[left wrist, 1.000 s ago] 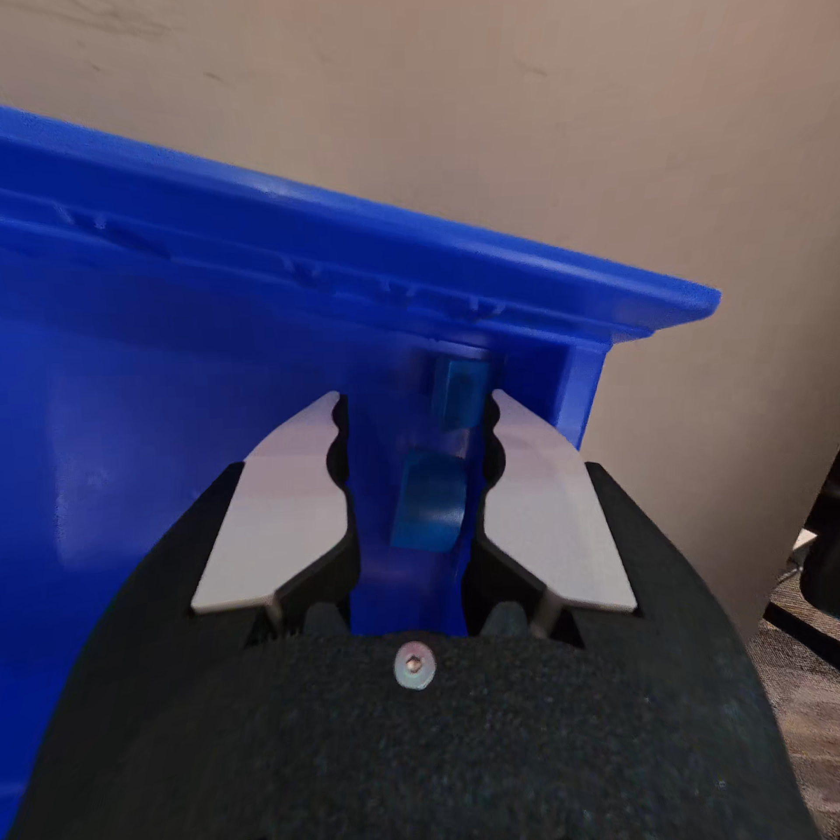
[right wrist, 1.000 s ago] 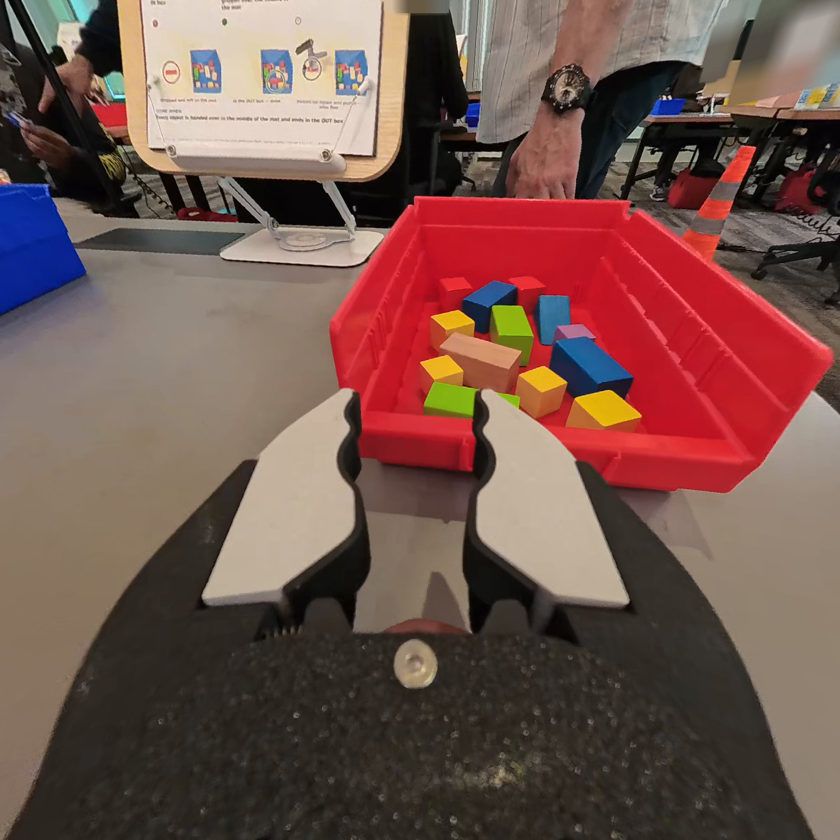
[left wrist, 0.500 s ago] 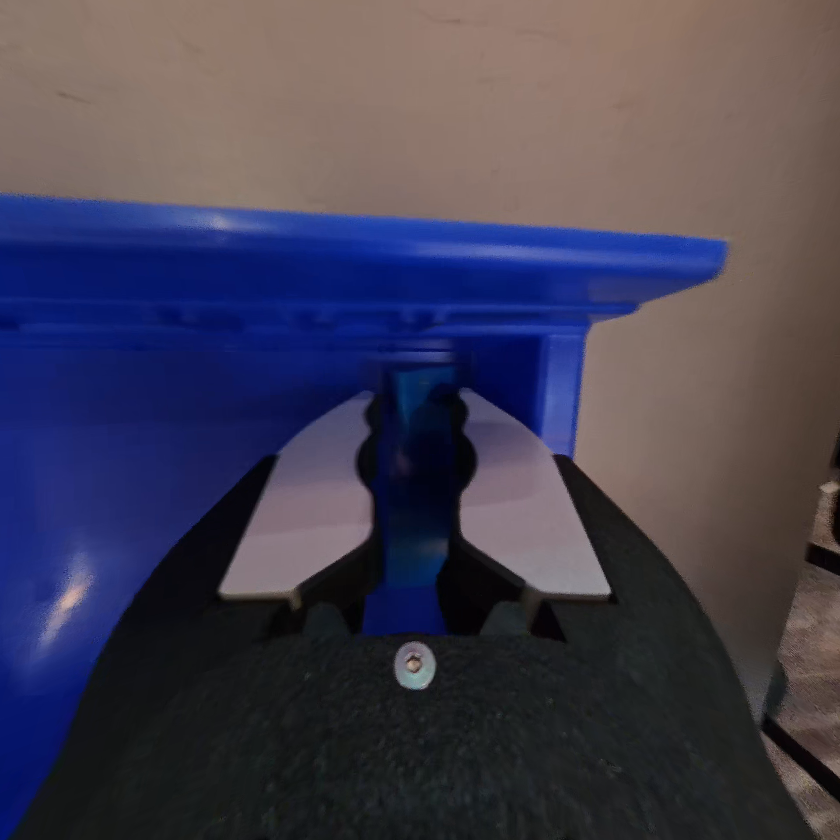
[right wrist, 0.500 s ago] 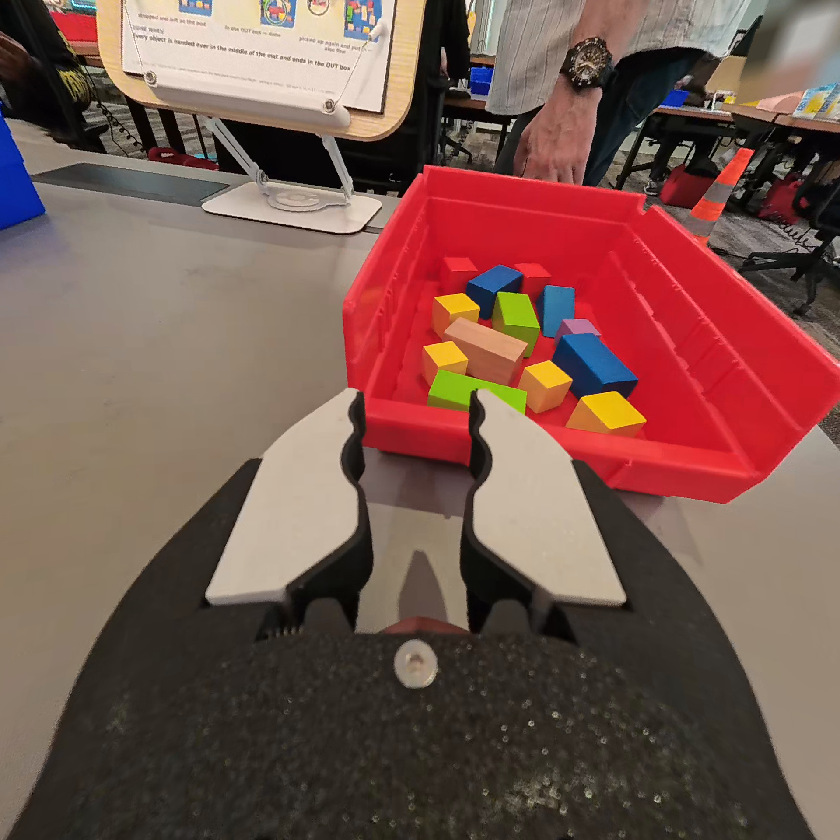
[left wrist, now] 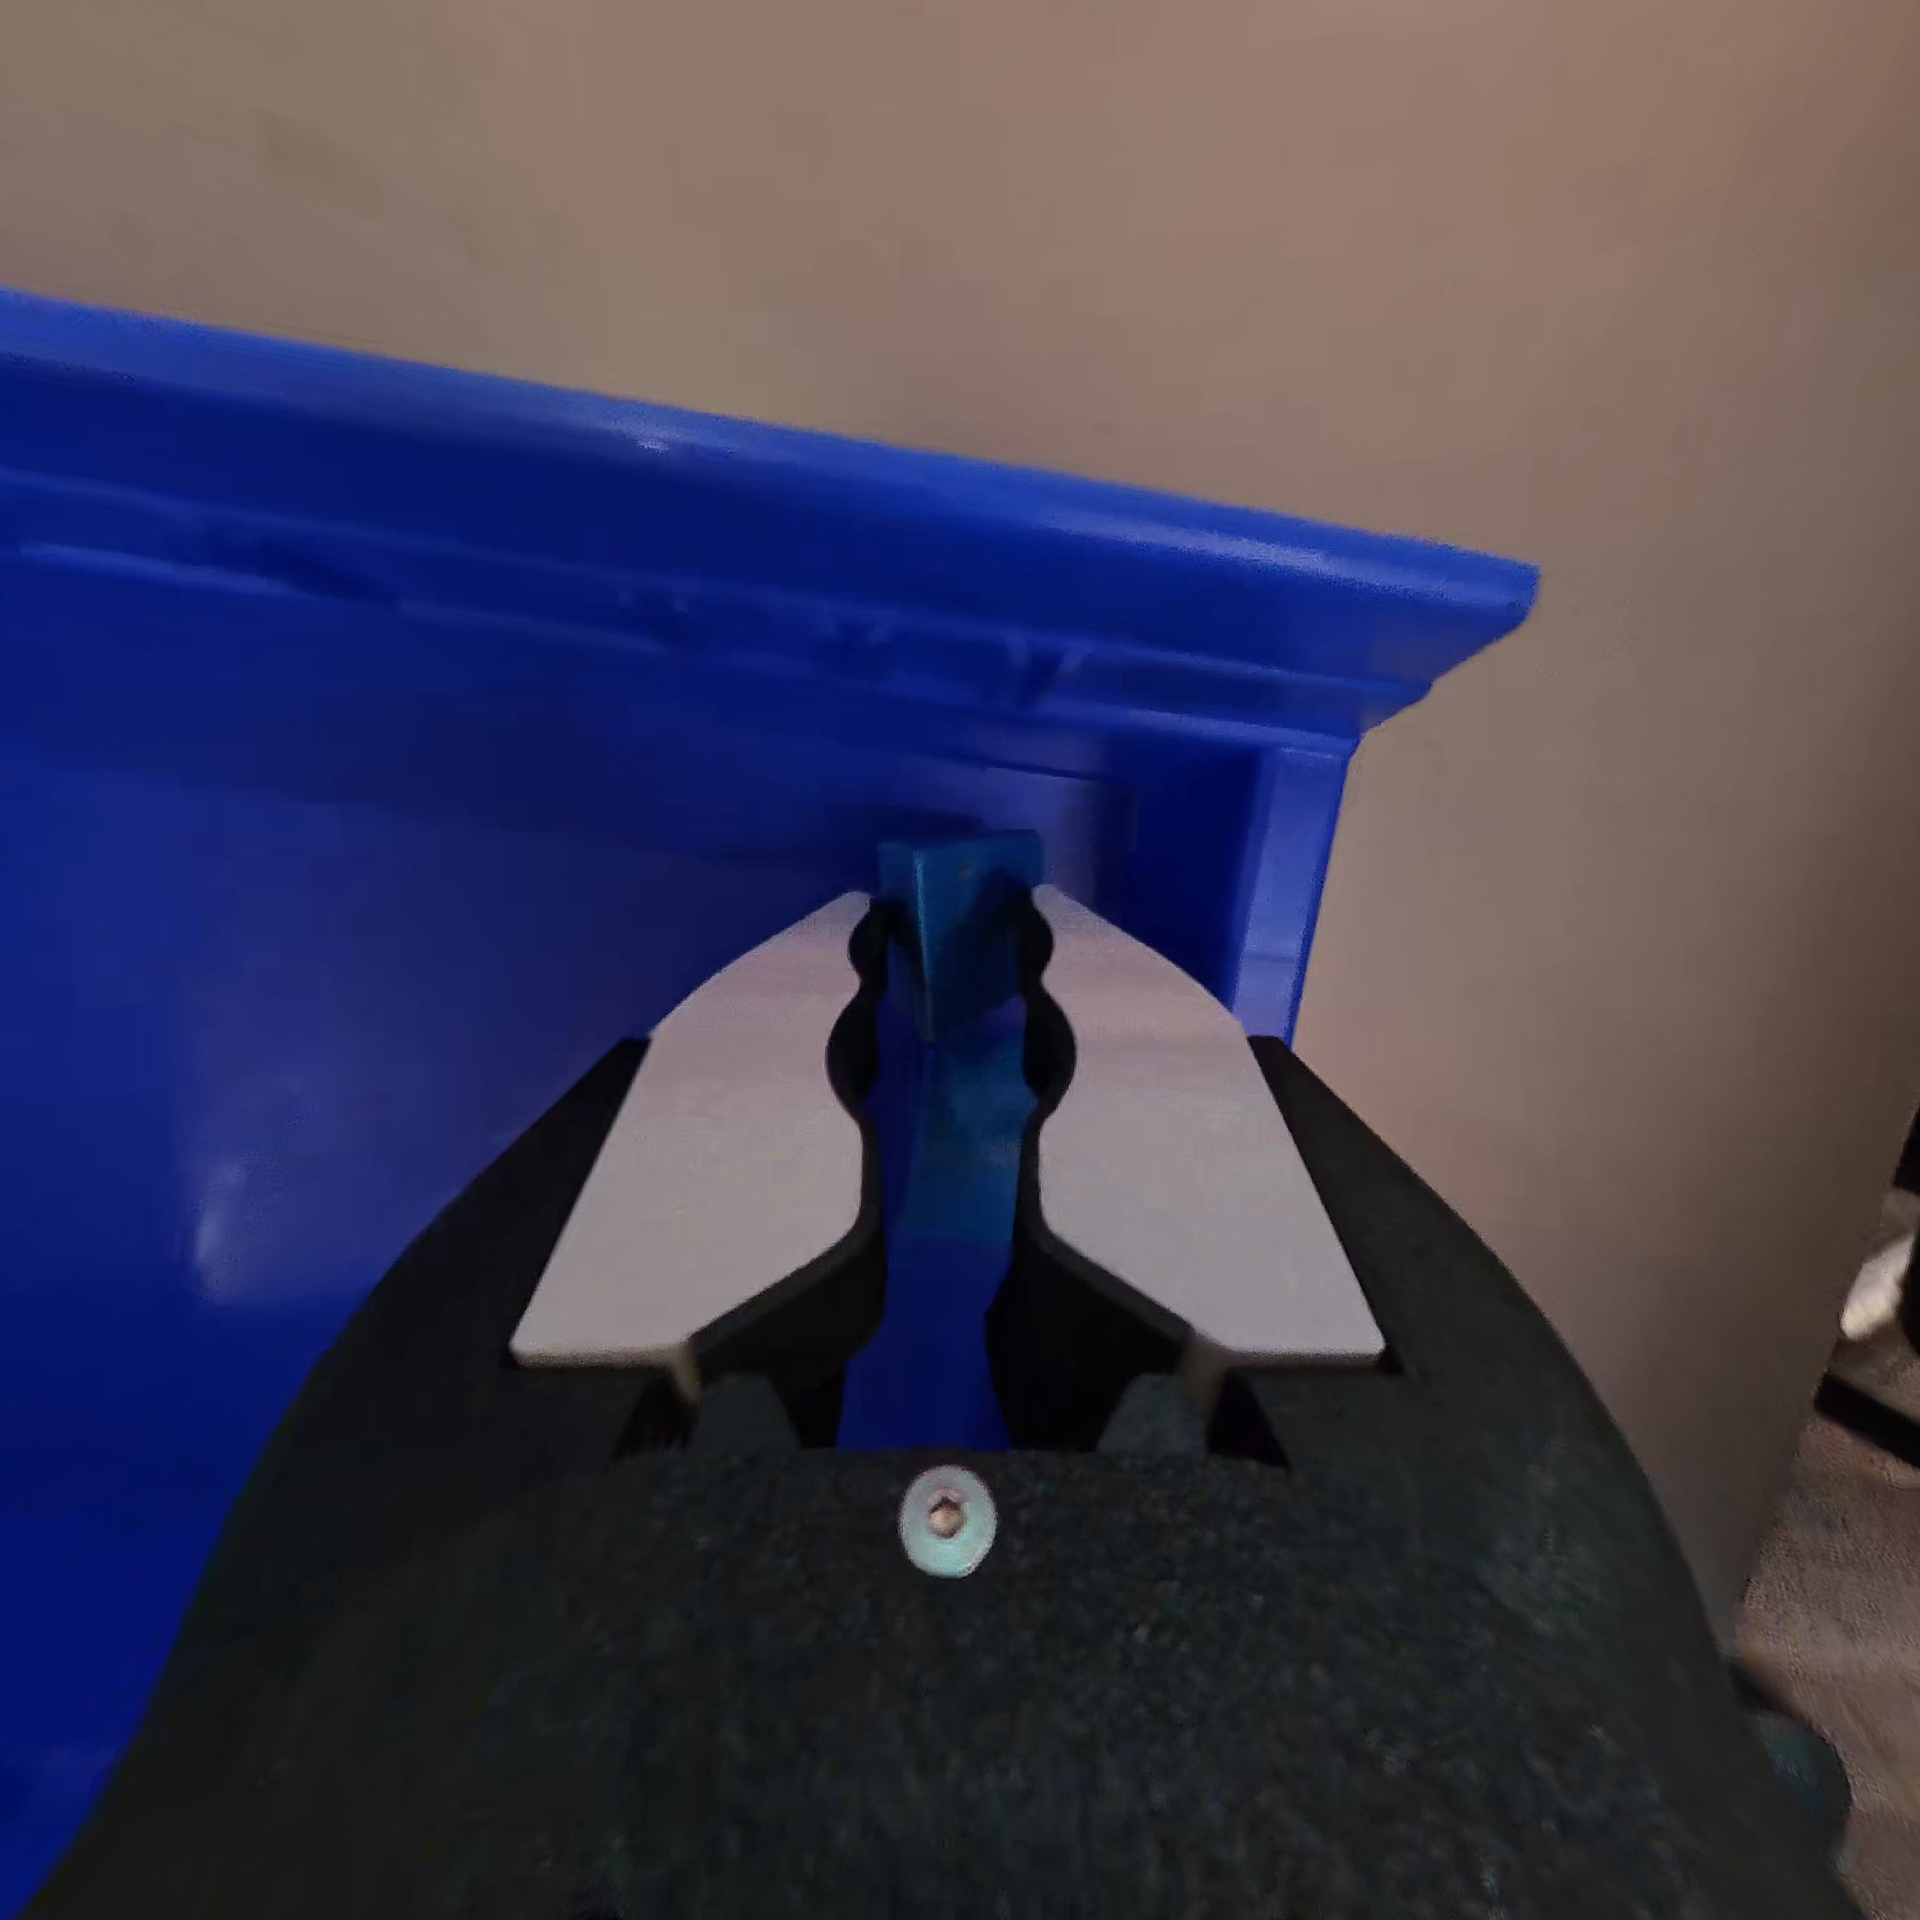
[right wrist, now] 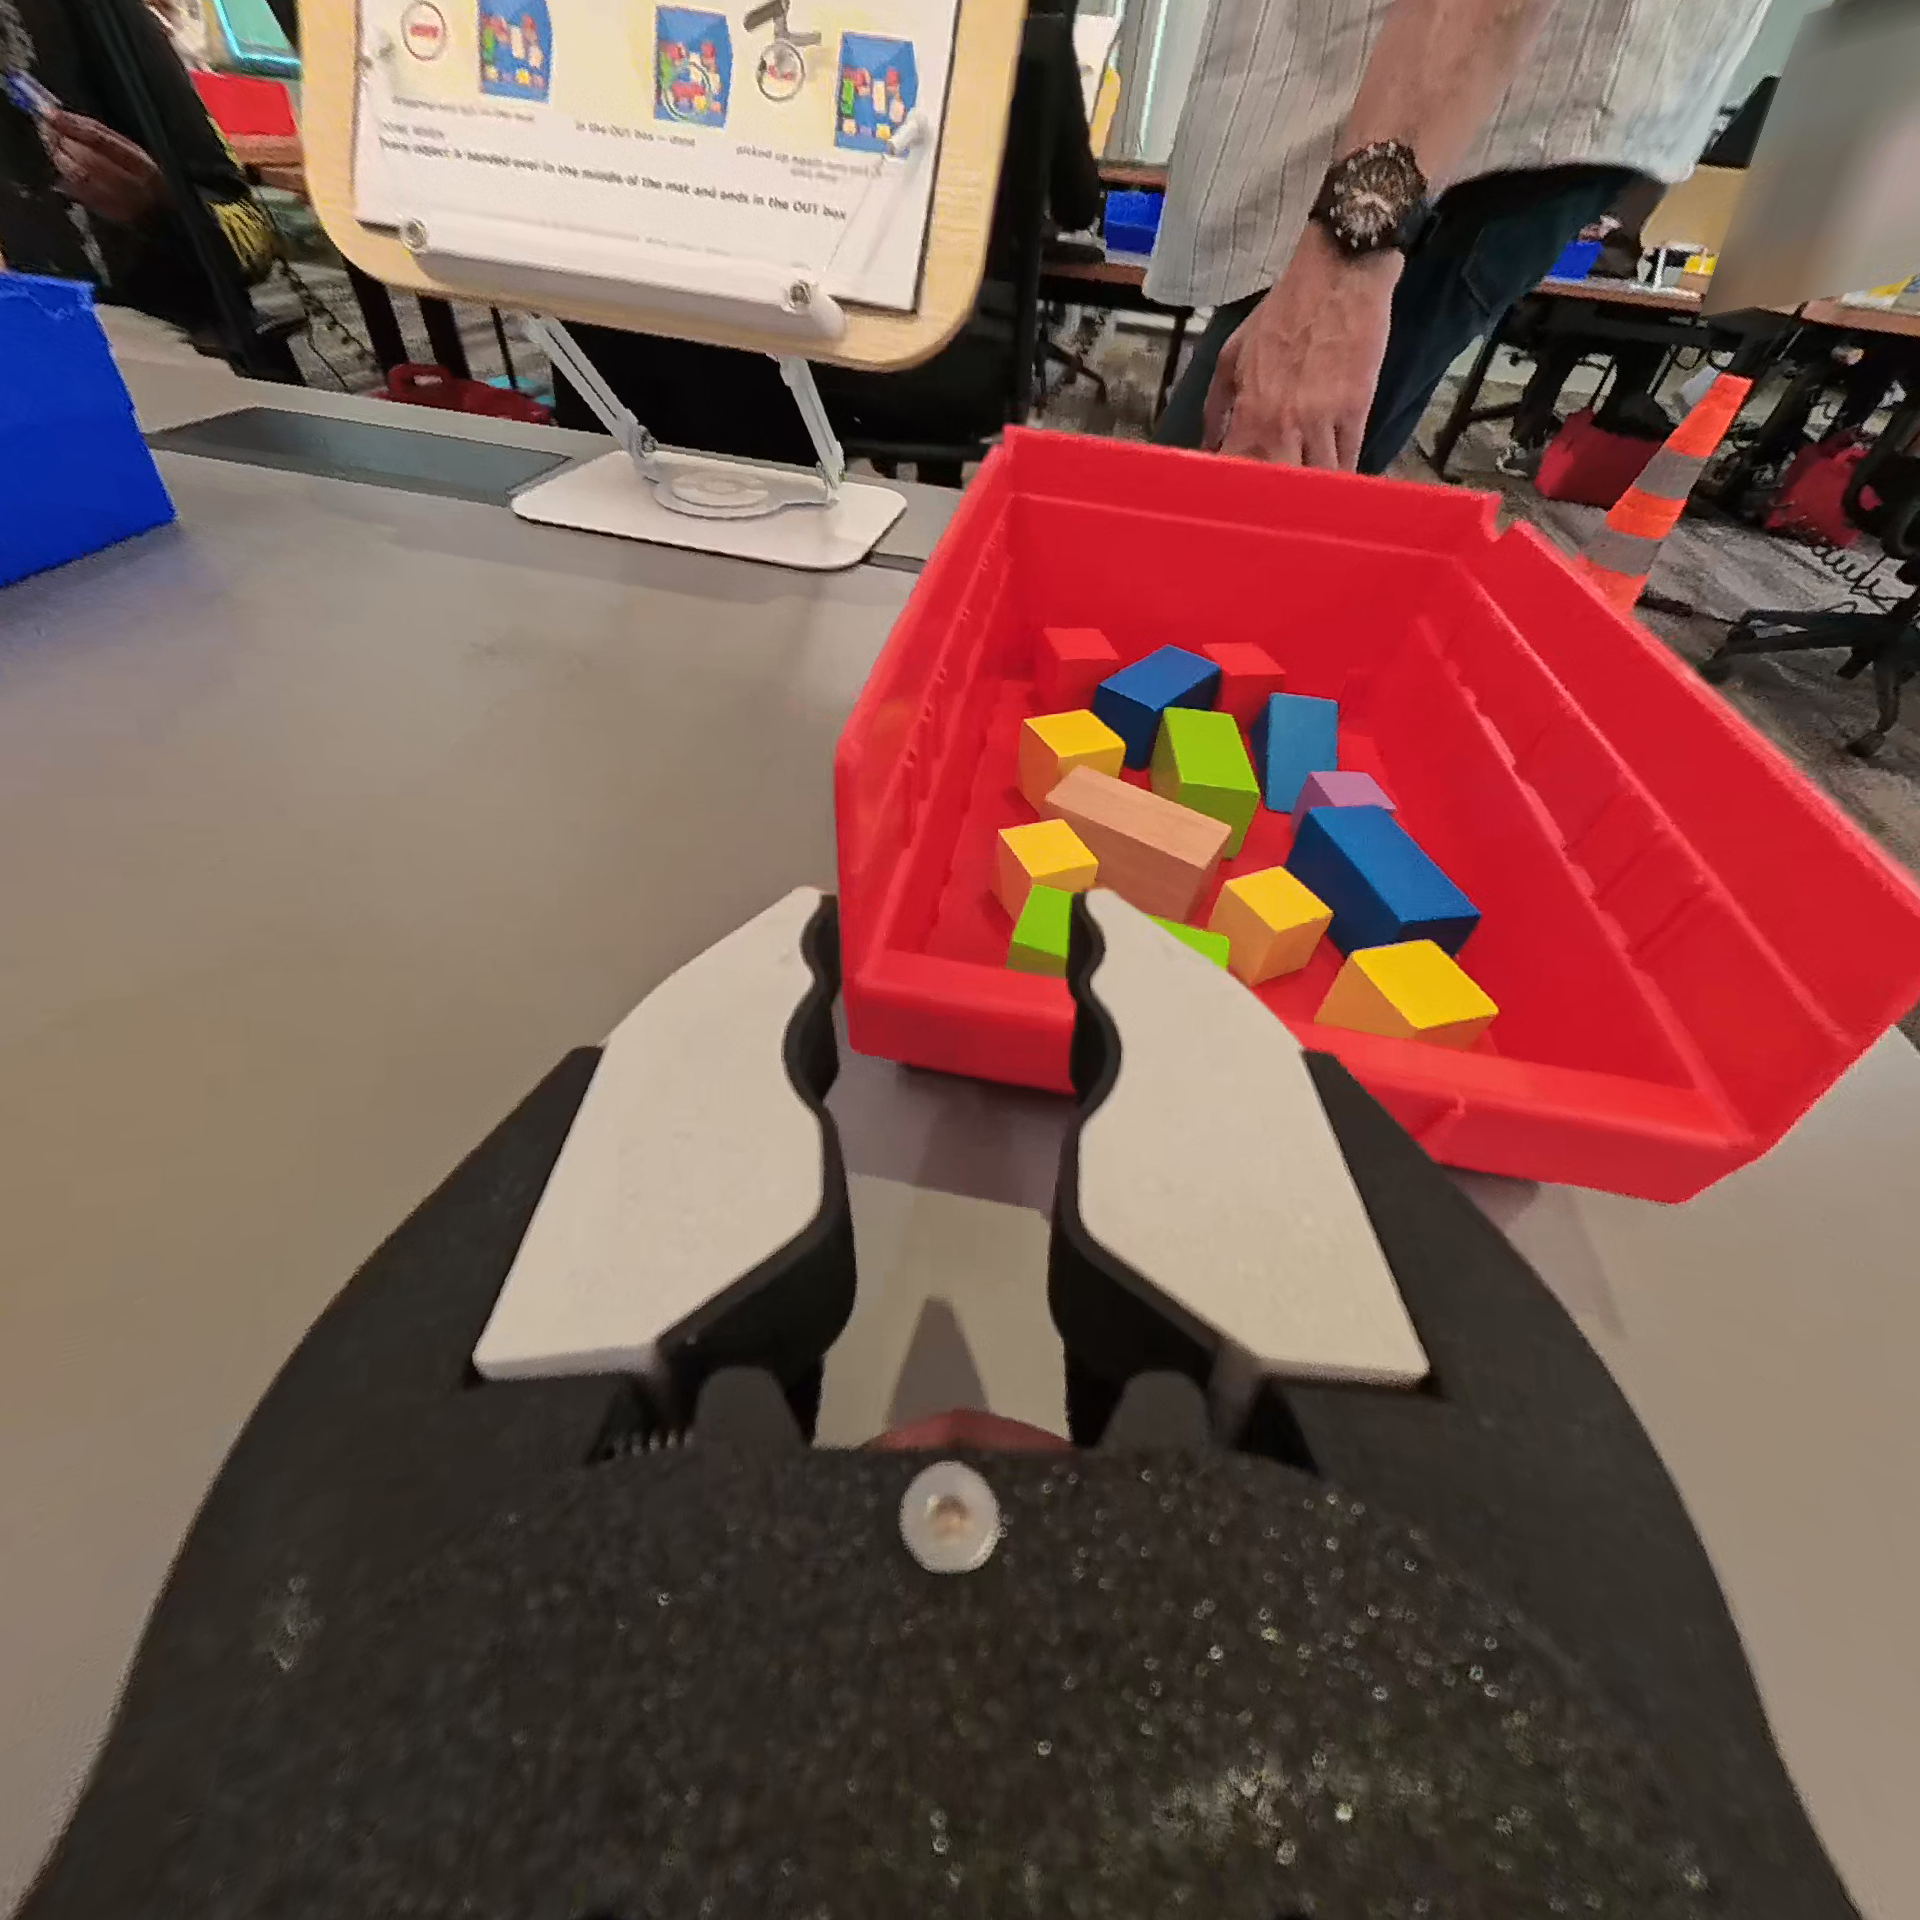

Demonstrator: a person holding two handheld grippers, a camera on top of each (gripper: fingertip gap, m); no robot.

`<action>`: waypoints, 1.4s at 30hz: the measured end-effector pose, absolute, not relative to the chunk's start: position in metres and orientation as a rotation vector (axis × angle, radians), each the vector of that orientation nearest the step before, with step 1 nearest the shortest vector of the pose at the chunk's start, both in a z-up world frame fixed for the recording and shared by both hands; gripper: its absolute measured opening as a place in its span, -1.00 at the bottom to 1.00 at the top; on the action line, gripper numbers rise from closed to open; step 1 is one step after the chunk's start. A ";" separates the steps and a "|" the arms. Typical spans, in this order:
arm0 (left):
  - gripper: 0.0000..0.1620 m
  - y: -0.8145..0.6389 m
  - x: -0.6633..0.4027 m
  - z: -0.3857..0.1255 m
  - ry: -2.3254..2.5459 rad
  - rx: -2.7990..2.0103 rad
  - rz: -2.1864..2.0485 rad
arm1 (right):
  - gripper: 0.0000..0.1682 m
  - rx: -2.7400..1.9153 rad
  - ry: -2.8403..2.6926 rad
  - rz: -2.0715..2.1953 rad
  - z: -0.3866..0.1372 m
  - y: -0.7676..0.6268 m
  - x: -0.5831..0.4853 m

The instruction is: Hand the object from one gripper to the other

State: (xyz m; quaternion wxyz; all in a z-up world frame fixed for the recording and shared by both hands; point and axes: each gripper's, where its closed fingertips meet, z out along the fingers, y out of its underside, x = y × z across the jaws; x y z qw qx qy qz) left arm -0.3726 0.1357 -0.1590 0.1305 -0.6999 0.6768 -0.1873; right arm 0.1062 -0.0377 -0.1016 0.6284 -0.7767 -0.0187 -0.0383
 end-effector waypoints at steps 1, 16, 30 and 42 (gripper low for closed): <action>-0.71 0.140 -0.373 -0.147 1.902 -2.026 -0.574 | -0.51 -1.770 -0.059 -0.082 -0.097 -0.036 0.102; -0.72 0.107 -0.184 0.024 0.949 -1.730 -1.770 | -0.39 -1.466 -0.884 0.183 -0.018 0.072 -0.075; -0.71 0.074 -0.063 -0.018 0.907 -2.014 -1.884 | -0.59 -1.480 -1.006 0.017 -0.020 0.081 -0.071; -0.30 0.059 -0.077 -0.024 1.002 -1.933 -1.707 | -0.60 -1.644 -0.892 0.133 -0.031 0.057 -0.035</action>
